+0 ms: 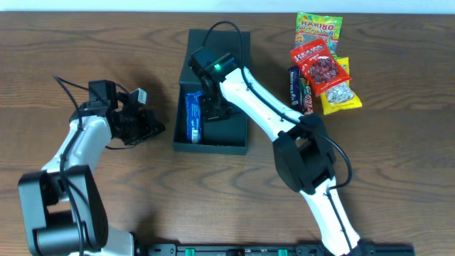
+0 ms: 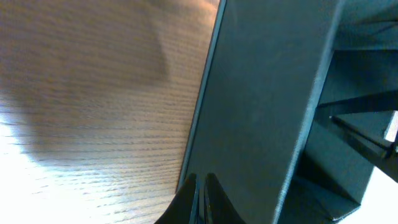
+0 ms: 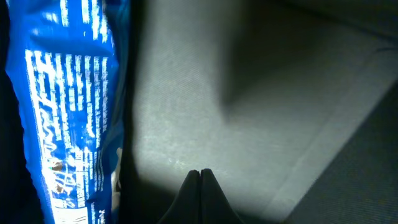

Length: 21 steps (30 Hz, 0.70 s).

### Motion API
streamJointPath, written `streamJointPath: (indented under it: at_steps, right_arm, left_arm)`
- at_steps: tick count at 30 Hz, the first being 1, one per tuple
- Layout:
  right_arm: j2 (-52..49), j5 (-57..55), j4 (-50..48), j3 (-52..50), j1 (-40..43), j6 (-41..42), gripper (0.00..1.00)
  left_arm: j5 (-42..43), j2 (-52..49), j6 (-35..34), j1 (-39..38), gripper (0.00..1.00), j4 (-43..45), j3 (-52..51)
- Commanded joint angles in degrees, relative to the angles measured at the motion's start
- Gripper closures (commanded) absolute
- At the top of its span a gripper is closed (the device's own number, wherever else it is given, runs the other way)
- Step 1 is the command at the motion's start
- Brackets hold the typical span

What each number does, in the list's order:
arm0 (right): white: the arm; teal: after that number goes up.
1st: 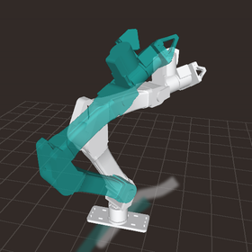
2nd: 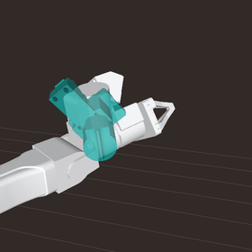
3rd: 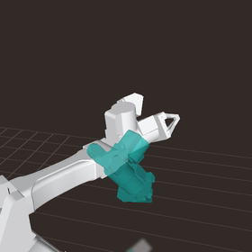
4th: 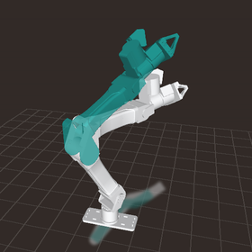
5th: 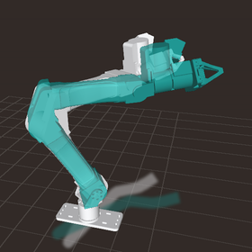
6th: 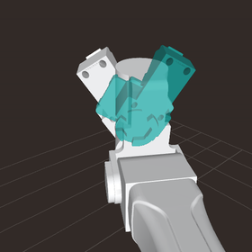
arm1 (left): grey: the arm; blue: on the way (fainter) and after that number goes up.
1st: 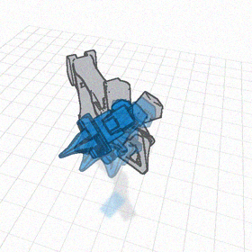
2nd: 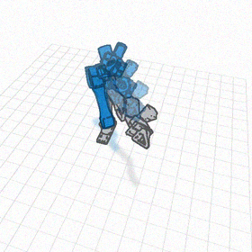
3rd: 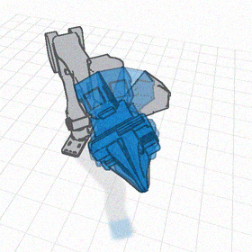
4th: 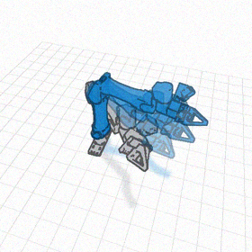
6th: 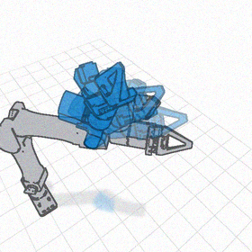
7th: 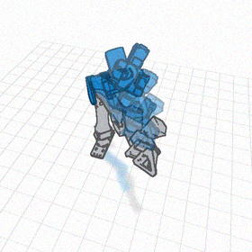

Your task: Pack container

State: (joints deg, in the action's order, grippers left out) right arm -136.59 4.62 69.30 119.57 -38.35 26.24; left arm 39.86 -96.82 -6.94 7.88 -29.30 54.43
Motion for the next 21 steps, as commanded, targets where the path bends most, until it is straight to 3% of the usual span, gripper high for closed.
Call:
streamJointPath:
  at_steps: [1, 21]
  right_arm:
    - [0.50, 1.90, -1.53, -1.38, -1.86, -1.68, 0.98]
    - [0.52, 8.96, -10.40, -4.72, -5.51, -2.60, 0.99]
  left_arm:
    - [2.58, -2.36, -1.05, 0.35, 0.94, 0.50, -0.24]
    - [4.11, -3.06, -3.82, -4.09, 0.94, 0.87, -0.24]
